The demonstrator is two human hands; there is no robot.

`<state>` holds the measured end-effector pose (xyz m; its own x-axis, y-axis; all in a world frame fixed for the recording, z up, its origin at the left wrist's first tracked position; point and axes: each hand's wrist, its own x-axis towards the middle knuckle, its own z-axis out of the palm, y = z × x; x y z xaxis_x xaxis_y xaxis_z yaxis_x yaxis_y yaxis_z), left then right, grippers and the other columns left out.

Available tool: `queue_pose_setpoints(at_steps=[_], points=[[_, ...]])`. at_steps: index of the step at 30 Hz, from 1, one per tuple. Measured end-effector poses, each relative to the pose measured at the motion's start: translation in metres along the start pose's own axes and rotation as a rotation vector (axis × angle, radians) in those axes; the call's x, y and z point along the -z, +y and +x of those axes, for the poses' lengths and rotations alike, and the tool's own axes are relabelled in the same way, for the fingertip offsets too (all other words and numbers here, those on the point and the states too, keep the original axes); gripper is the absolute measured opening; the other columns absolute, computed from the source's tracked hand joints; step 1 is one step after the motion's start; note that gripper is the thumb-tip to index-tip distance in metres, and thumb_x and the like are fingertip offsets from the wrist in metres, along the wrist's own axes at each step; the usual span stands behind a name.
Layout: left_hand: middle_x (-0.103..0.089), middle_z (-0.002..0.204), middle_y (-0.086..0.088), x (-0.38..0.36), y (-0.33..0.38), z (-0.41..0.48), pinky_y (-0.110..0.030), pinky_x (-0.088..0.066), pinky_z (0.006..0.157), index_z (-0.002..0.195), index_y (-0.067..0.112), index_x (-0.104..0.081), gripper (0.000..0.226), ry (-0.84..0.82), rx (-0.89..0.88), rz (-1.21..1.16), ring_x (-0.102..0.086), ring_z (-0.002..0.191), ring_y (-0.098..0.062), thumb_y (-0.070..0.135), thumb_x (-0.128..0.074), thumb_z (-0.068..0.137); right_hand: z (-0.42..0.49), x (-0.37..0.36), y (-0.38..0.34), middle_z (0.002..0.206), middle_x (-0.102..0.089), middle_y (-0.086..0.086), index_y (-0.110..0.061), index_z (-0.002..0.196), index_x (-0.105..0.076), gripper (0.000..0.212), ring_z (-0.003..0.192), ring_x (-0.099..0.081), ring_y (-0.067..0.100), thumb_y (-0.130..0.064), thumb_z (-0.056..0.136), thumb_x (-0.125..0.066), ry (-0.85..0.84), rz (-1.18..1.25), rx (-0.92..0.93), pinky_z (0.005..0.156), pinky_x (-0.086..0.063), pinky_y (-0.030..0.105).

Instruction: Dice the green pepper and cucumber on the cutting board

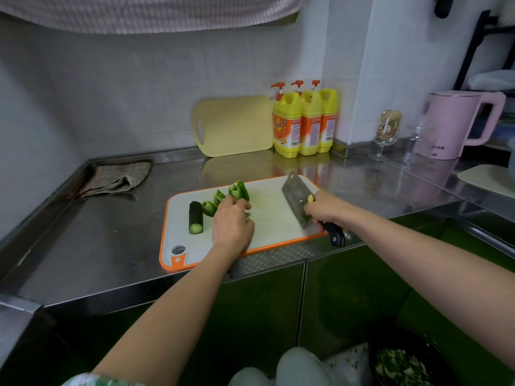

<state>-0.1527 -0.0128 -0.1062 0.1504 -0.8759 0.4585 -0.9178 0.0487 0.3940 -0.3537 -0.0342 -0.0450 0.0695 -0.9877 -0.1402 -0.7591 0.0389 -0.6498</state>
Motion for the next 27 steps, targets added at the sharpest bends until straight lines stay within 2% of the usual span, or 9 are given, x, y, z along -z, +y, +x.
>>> queue_pose_setpoints(at_steps=[4, 8, 11, 16, 19, 21, 23, 24, 27], points=[[-0.052, 0.119, -0.012, 0.000, -0.003, 0.002, -0.038, -0.041, 0.095, 0.122, 0.012, -0.060, 0.041, -0.025, 0.045, 0.039, -0.049, 0.111, -0.030, 0.020, -0.064, 0.083, 0.006, 0.007, 0.004, 0.054, -0.051, 0.012, -0.002, 0.076, -0.048, 0.016, 0.033, -0.047, 0.017, 0.000, 0.090, -0.041, 0.029, 0.053, 0.013, 0.037, -0.038, 0.019], [-0.052, 0.121, -0.013, 0.000, -0.005, 0.004, -0.037, -0.040, 0.096, 0.121, 0.012, -0.061, 0.038, -0.029, 0.071, 0.041, -0.048, 0.112, -0.030, 0.021, -0.063, 0.085, -0.001, -0.004, -0.008, 0.053, -0.050, 0.008, -0.008, 0.071, -0.047, 0.020, 0.037, -0.048, 0.018, -0.005, 0.090, -0.046, -0.085, 0.053, 0.134, 0.041, -0.040, 0.021], [-0.054, 0.119, -0.011, 0.001, -0.004, 0.004, -0.037, -0.041, 0.093, 0.118, 0.014, -0.063, 0.034, -0.028, 0.062, 0.071, -0.048, 0.112, -0.029, 0.022, -0.063, 0.085, -0.001, -0.007, -0.005, 0.054, -0.051, 0.007, -0.007, 0.070, -0.049, 0.020, 0.039, -0.049, 0.019, -0.007, 0.090, -0.049, -0.133, -0.001, 0.104, 0.040, -0.040, 0.021], [-0.056, 0.113, -0.010, 0.002, -0.003, 0.002, -0.037, -0.040, 0.089, 0.114, 0.014, -0.065, 0.030, 0.073, -0.003, 0.106, -0.047, 0.107, -0.028, 0.024, -0.061, 0.086, 0.005, 0.000, 0.003, 0.057, -0.053, 0.014, -0.003, 0.080, -0.048, 0.010, 0.045, -0.053, 0.025, -0.002, 0.089, -0.042, 0.010, -0.022, 0.048, 0.046, -0.045, 0.028], [-0.063, 0.099, -0.009, 0.004, 0.017, 0.006, -0.037, -0.042, 0.081, 0.103, 0.010, -0.068, 0.020, 0.132, -0.075, -0.125, -0.056, 0.096, -0.027, 0.023, -0.057, 0.092, 0.000, -0.001, -0.004, 0.062, -0.062, 0.013, -0.004, 0.081, -0.054, 0.015, 0.050, -0.062, 0.026, -0.017, 0.089, -0.050, 0.063, -0.063, 0.130, 0.055, -0.054, 0.035], [-0.068, 0.087, -0.007, 0.010, 0.041, 0.010, -0.037, -0.046, 0.072, 0.097, 0.011, -0.065, 0.031, -0.049, 0.053, -0.412, -0.063, 0.080, -0.024, 0.036, -0.047, 0.099, -0.009, -0.005, -0.012, 0.077, -0.067, 0.011, -0.006, 0.091, -0.054, 0.025, 0.068, -0.068, 0.029, -0.031, 0.088, -0.053, 0.128, -0.180, 0.197, 0.064, -0.057, 0.039], [-0.067, 0.075, -0.006, 0.011, 0.064, 0.013, -0.033, -0.047, 0.061, 0.091, 0.012, -0.060, 0.041, -0.247, 0.285, -0.785, -0.061, 0.064, -0.022, 0.046, -0.038, 0.101, -0.021, -0.012, -0.017, 0.090, -0.062, 0.010, -0.010, 0.102, -0.049, 0.032, 0.087, -0.064, 0.031, -0.038, 0.088, -0.055, 0.193, -0.315, 0.272, 0.067, -0.049, 0.037], [-0.064, 0.070, -0.006, 0.008, 0.069, 0.015, -0.031, -0.046, 0.059, 0.086, 0.012, -0.058, 0.039, -0.273, 0.366, -0.896, -0.058, 0.060, -0.021, 0.042, -0.039, 0.101, -0.025, -0.017, -0.017, 0.096, -0.062, 0.011, -0.012, 0.104, -0.047, 0.031, 0.092, -0.062, 0.033, -0.037, 0.089, -0.056, 0.220, -0.381, 0.330, 0.068, -0.046, 0.036], [-0.049, 0.059, -0.007, -0.002, 0.069, 0.018, -0.034, -0.040, 0.061, 0.065, 0.011, -0.048, 0.032, -0.198, 0.405, -0.914, -0.047, 0.056, -0.021, 0.014, -0.042, 0.096, -0.031, -0.022, -0.010, 0.101, -0.065, 0.012, -0.014, 0.106, -0.048, 0.028, 0.093, -0.061, 0.033, -0.036, 0.091, -0.056, 0.172, -0.442, 0.486, 0.066, -0.045, 0.037]])
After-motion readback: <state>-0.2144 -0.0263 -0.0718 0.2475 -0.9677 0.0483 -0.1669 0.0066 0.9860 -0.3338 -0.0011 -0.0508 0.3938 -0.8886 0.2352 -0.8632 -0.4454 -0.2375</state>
